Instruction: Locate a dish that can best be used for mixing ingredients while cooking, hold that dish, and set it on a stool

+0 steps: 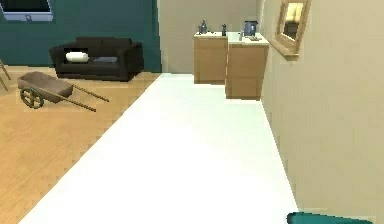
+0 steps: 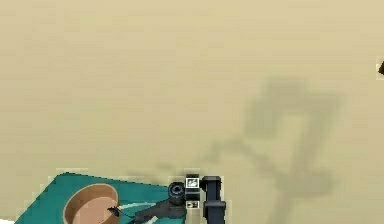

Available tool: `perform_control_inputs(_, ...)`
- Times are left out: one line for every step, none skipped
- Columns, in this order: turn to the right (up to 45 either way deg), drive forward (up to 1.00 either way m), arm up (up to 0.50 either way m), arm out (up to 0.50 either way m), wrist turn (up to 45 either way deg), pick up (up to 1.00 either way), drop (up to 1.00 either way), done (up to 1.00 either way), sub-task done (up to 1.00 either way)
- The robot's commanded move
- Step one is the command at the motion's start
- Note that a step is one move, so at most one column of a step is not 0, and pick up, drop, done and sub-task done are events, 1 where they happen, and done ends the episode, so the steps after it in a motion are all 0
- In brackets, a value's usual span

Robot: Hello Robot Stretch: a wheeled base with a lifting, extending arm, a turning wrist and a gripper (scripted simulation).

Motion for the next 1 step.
perform_control_inputs(0.0, 0.00, 0.00, 0.00, 0.0, 0.00, 0.00, 1.00, 0.00)
